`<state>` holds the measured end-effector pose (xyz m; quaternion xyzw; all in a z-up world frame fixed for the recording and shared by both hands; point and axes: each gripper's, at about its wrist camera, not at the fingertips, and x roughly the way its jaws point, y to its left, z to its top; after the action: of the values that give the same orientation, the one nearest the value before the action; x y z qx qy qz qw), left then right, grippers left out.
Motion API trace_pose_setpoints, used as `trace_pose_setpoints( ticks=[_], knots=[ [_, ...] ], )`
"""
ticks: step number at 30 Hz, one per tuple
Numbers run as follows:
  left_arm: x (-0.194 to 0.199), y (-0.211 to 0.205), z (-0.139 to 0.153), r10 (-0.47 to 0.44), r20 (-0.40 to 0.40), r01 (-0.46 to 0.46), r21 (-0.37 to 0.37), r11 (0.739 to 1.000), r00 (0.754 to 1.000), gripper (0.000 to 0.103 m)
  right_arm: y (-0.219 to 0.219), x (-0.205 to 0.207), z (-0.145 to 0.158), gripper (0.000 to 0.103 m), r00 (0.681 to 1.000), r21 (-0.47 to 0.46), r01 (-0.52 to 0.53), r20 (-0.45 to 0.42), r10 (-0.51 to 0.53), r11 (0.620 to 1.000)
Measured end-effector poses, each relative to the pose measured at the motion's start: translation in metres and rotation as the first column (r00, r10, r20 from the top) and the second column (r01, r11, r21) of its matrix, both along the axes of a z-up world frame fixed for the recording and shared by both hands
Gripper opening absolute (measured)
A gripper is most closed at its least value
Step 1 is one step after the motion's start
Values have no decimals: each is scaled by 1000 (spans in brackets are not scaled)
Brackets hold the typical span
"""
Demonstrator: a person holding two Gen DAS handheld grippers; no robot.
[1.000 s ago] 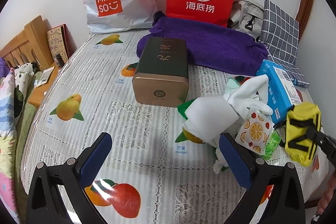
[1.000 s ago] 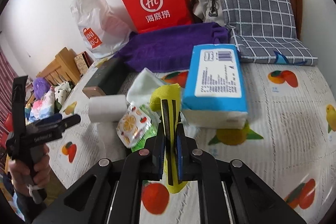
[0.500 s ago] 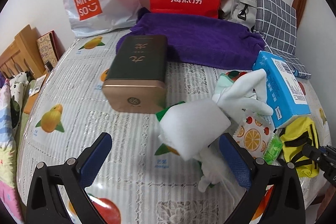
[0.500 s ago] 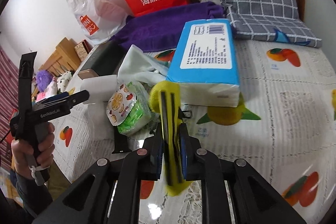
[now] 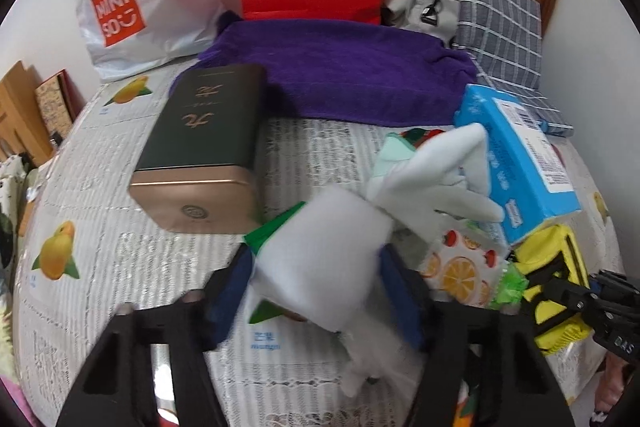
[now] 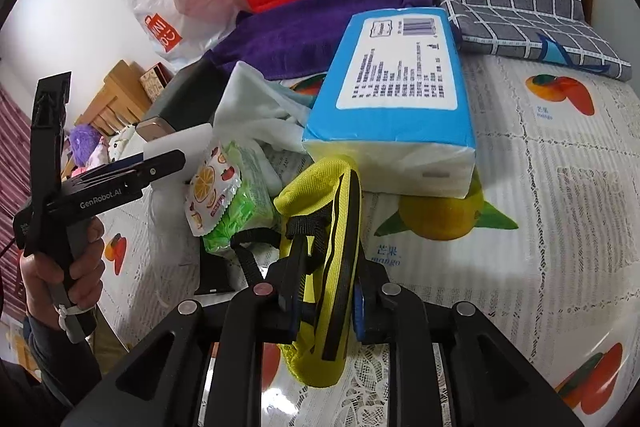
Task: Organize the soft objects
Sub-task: 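Grasp the white foam block with the left tool while the right tool lifts the bag, then carry the foam block and yellow bag onto the purple towel with both tools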
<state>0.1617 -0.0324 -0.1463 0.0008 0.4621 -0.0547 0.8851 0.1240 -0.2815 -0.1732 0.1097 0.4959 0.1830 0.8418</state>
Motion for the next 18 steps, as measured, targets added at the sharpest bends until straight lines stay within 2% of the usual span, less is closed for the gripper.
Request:
trace_pose_setpoints(
  ticks=[4,18],
  knots=[
    [-3,-3,1,-8,16,8,23,1000,1000,55,-2,-3,5,12,1000,12,8,13,-8,1000],
    [-29,23,30,62,61,-61,-12,998,996,54,-14,-18,38,10,994,12,86,73,-87,996]
  ],
)
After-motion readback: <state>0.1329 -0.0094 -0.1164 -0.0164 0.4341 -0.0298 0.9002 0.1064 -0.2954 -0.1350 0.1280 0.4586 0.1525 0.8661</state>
